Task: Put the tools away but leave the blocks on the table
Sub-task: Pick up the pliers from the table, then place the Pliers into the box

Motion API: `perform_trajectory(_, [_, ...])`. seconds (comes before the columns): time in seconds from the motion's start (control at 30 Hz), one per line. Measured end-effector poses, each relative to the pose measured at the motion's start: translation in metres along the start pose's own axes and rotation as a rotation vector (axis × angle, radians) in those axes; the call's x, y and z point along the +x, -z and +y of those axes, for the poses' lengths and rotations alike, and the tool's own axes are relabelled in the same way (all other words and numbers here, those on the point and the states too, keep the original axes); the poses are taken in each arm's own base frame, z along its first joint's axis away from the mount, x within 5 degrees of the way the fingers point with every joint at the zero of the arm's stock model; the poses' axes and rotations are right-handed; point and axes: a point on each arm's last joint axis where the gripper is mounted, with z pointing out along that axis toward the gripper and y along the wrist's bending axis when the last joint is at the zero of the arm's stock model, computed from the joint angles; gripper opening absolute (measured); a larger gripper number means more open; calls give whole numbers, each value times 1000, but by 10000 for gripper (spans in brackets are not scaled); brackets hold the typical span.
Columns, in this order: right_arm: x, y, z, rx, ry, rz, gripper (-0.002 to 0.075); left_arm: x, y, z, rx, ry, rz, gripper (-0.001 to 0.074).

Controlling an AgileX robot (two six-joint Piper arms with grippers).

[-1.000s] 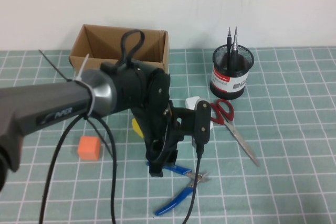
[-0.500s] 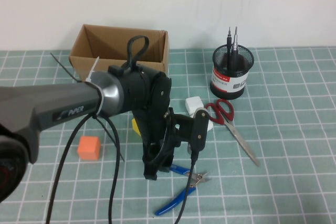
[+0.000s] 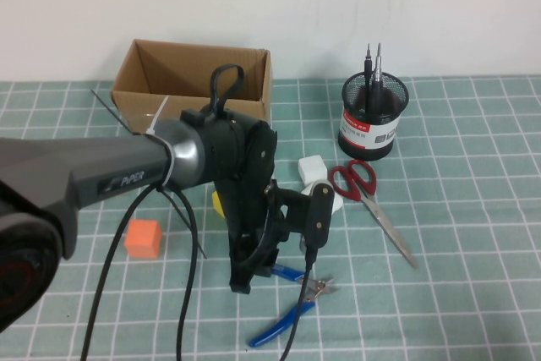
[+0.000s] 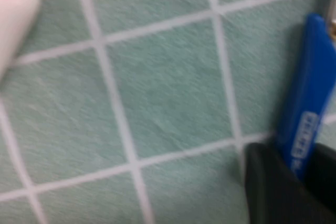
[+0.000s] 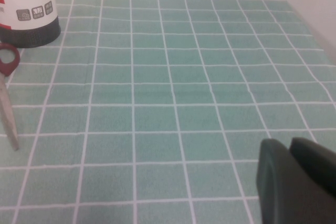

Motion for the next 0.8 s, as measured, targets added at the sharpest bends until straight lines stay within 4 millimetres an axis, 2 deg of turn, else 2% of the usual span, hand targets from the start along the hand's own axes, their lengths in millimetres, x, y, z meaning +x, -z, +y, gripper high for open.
perform_trajectory(0.07, [0,0,0,0,0,0,-11,1,0,-2,21,-1,7,64])
perform_trajectory(0.23, [0,0,0,0,0,0,-11,2,2,-6,67,1,20,62])
perform_trajectory(0.33, [0,0,0,0,0,0,-11,1,14,-11,93,42,10,62])
perform_trajectory(0.43, [0,0,0,0,0,0,-11,-5,52,-16,30,104,-38,62])
perform_trajectory(0.6, [0,0,0,0,0,0,-11,-5,127,-21,-211,233,-95,62])
perform_trajectory(0.7, [0,0,0,0,0,0,-11,12,158,-17,-387,314,-84,62])
perform_trajectory(0.8, [0,0,0,0,0,0,-11,38,173,-1,-575,402,-66,62])
